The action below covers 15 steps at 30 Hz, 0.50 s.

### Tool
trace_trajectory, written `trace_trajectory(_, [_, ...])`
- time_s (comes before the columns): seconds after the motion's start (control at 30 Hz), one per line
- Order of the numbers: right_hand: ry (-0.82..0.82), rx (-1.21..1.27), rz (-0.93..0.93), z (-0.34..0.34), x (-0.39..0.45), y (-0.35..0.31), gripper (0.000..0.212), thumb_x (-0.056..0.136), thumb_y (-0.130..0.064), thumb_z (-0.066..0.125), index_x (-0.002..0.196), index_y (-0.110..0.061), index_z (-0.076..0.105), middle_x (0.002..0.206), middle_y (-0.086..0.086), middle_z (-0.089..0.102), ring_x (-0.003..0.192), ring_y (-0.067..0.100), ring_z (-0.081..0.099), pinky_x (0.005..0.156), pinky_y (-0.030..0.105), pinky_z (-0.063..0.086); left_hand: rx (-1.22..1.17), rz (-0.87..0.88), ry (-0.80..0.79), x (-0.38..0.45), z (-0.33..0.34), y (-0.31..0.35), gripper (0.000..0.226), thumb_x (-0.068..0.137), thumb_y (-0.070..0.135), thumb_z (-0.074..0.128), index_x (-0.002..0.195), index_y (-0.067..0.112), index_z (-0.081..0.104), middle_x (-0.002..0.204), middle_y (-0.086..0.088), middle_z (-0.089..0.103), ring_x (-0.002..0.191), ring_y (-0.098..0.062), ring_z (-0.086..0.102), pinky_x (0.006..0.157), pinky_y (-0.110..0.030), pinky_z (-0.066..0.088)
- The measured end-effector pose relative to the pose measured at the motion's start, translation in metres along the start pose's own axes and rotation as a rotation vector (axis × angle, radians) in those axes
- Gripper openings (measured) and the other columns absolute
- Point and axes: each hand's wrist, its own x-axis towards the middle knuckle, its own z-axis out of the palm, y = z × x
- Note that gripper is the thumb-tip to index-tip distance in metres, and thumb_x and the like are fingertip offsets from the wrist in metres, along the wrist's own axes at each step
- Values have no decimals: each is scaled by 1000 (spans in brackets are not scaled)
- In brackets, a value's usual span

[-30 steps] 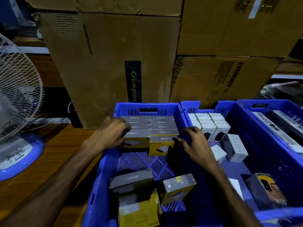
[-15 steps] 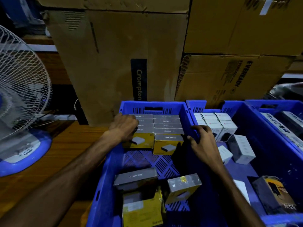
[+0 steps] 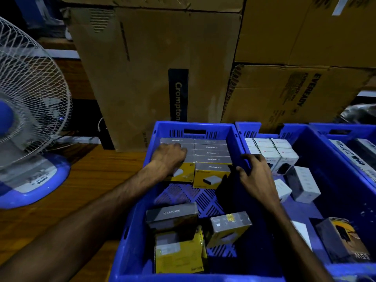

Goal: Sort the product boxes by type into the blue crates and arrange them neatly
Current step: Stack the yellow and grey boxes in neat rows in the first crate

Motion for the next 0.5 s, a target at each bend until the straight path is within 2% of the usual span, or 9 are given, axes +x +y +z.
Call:
trace_trajectory(0.17, [-7,-10,1,-1,-3,-5,39,96,-24,66,134,-15,61,141,12,51,124,37,55,101,44,46,-42,14,-39,-5,19,10,51,90,13,73,129,8,41,122,-16,53,99,-39,68,75,-48,57])
trace_trajectory(0.3, [-15,-2,6,-2,-5,-4,37,96,-26,66,132,-17,62,141,10,50,125,35,55,103,45,46,-11,-18,-58,5,22,18,44,89,1,69,127,5,49,120,-17,54,101,-39,69,76,-52,57])
trace_trajectory(0.5, [-24,14,11,-4,-7,-4,31,95,-24,66,126,-17,65,139,9,52,124,34,56,103,44,45,-20,-64,-36,3,33,21,32,92,6,68,122,7,57,120,-15,61,106,-36,68,82,-48,57])
